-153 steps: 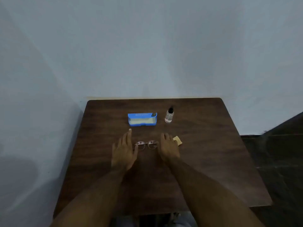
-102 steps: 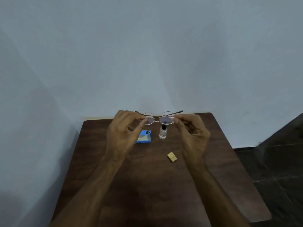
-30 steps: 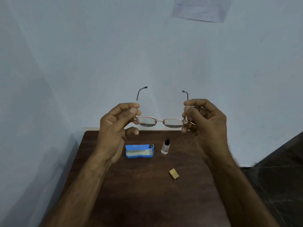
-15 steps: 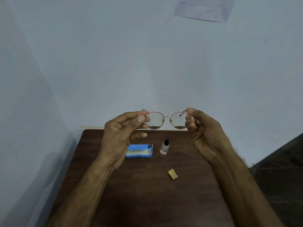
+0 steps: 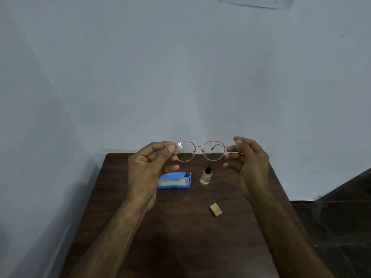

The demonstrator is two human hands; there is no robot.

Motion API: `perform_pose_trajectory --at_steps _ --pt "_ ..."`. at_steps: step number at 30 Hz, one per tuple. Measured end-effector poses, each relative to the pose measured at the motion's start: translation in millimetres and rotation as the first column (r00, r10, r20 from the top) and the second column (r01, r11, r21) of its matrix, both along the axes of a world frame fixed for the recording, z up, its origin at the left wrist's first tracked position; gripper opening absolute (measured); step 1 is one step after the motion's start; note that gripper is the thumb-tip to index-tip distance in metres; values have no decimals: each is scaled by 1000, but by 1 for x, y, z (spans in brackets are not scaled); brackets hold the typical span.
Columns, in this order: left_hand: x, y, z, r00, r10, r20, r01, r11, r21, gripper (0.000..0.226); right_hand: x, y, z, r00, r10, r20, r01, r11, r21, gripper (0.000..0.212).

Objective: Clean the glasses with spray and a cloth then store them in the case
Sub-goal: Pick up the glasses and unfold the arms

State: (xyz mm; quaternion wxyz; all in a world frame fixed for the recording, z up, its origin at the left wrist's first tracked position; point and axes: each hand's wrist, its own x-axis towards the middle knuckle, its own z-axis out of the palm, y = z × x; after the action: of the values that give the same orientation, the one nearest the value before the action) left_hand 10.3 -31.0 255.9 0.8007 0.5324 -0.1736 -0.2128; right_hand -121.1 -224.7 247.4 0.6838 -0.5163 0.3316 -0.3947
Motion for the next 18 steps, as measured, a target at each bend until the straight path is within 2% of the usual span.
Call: perform_pose_trajectory --at_steps 2,4,8,11,14,15,18 --pt "1 0 -6 999 11 -35 -11 1000 5 19 4 -14 -38 989 -108 -98 89 979 -183 20" --pt "2 0 -12 996 15 -84 -15 1000 2 15 8 -26 -78 962 -183 -201 110 939 -326 25" --pt "4 -1 -24 989 41 -145 -38 999 25 16 22 -44 -151 869 -222 -442 -33 866 -499 45" --pt "5 -3 -29 985 58 -164 -53 998 38 16 35 -62 -198 764 -210 -610 -194 827 -527 56" --pt "7 -6 -30 985 67 -161 -59 997 54 9 54 -90 -246 652 -102 -751 -362 829 -426 51" --pt "8 -8 -30 985 70 -159 -61 996 63 9 61 -94 -255 632 -74 -771 -377 840 -390 53" --pt "10 -11 -31 983 85 -163 -72 994 82 11 77 -80 -248 653 -28 -757 -370 860 -351 57"
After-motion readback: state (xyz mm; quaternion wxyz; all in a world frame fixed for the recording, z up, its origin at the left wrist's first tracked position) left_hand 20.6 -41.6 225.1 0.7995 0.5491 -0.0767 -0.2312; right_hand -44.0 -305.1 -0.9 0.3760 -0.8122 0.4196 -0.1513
